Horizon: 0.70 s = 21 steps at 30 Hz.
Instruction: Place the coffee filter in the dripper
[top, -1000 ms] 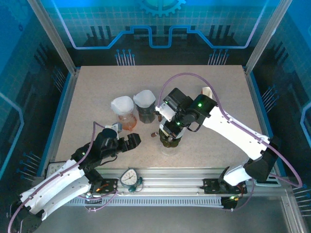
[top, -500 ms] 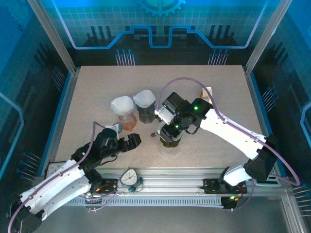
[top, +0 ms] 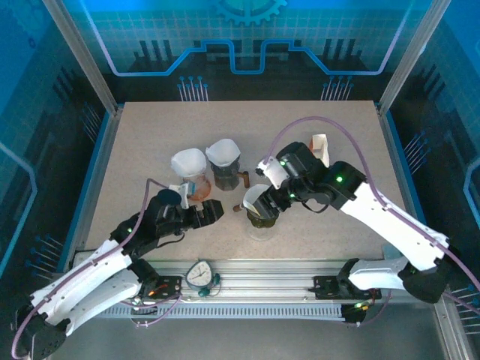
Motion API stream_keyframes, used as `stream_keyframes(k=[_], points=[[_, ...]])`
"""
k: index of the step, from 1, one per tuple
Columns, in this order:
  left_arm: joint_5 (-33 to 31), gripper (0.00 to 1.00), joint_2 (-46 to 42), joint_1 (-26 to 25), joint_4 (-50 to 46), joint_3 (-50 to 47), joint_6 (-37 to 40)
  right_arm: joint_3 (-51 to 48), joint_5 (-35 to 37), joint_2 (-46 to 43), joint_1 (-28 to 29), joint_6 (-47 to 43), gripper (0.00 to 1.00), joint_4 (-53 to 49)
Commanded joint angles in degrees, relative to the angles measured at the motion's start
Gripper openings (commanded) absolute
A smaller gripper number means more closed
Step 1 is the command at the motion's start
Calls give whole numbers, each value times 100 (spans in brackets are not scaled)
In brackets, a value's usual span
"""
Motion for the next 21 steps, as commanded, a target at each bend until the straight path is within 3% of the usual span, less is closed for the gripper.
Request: stream_keyframes(k=[1, 5, 14, 21], points=[[408, 97, 320, -7, 387, 504, 309, -258, 134, -261, -279, 304, 73, 470], [765, 80, 997, -13, 396, 1149, 610, -571, 142, -444, -717, 520, 73, 683], [652, 82, 2284, -458, -290, 2208, 1335, -1084, 320, -779, -938, 645, 74, 823], [724, 58, 2527, -647, -403, 2282, 1431, -1209, 470, -878, -983, 625, 74, 769]])
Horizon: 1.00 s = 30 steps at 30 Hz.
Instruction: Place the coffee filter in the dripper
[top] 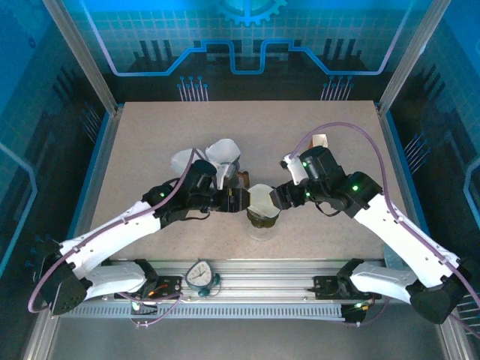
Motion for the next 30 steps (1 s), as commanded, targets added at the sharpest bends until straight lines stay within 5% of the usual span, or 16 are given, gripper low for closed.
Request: stream_keyframes(k=[1, 7, 30], points=[[112, 55, 41, -107, -207, 190, 221, -84, 124, -117, -85, 63, 74, 111], [193, 40, 90, -148, -327, 148, 241, -142, 71, -53, -98, 50, 74, 206], [192, 41, 284, -153, -177, 56, 147, 276, 1132, 1728, 710, -646, 79, 121]])
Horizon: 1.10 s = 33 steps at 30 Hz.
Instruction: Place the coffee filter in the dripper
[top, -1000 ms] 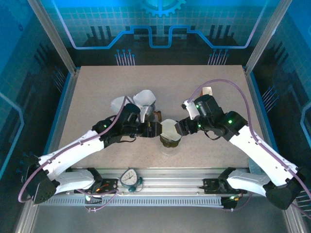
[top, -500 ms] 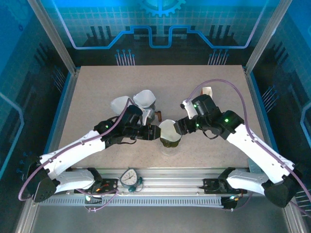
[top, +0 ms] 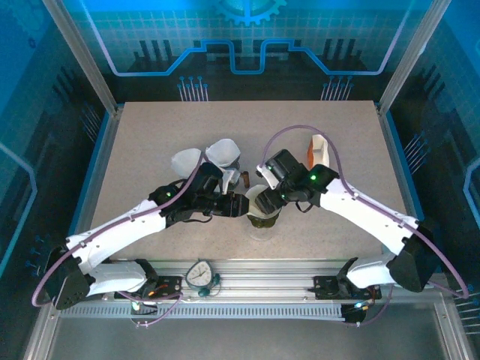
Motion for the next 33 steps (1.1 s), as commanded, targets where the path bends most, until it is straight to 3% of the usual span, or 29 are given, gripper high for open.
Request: stream_keyframes(k=[1, 7, 15, 22, 24, 33], points=[[105, 41, 51, -42, 2, 54, 40, 142, 252, 171, 86, -127, 79, -71], [72, 42, -6, -44, 10, 41, 0, 86, 300, 372, 112, -142, 79, 14], [-299, 62, -472, -25, 381, -163, -60, -29, 326, 426, 121, -107, 79, 82], [-382, 67, -173, -6, 510, -102, -79, -73, 304, 374, 141, -50, 79, 108], [-397, 66, -84, 4, 500, -72, -90, -91, 300, 359, 155, -39, 79, 115], [-230, 43, 29, 4, 430, -69, -119, -108, 327, 272, 159, 6, 79, 166]])
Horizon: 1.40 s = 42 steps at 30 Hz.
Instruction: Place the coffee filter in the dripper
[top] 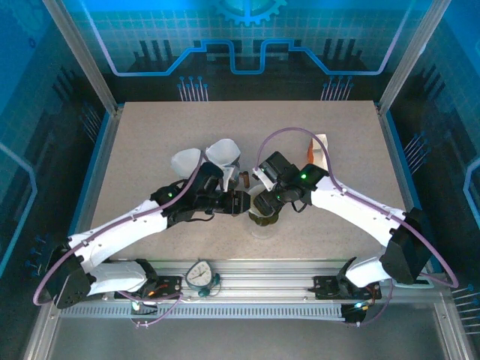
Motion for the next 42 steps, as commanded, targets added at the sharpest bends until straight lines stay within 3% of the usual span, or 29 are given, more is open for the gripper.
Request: stream_keyframes(k=[1, 6, 15, 23, 34, 36, 39, 42], points=[[85, 42, -23, 0, 46, 4, -25, -97, 103, -77, 91, 77, 79, 122], [163, 37, -8, -2, 50, -3, -36, -63, 246, -192, 82, 138, 79, 184], [166, 37, 22, 4, 68, -22, -38, 7, 109, -1260, -289, 353, 80, 213], [175, 37, 42, 2, 112, -48, -45, -519, -304, -1570, -561, 539, 70, 100], [149, 37, 82, 3, 97, -41, -45, -787, -459, -1631, -584, 682, 45, 368], [130, 37, 66, -1, 88, -41, -43, -796, -521, -1608, -586, 703, 47, 401], [120, 37, 66, 4, 76, -38, -36, -769, -540, -1650, -578, 749, 62, 404], [113, 37, 65, -3, 79, -41, -27, -794, -467, -1801, -569, 811, 64, 405]])
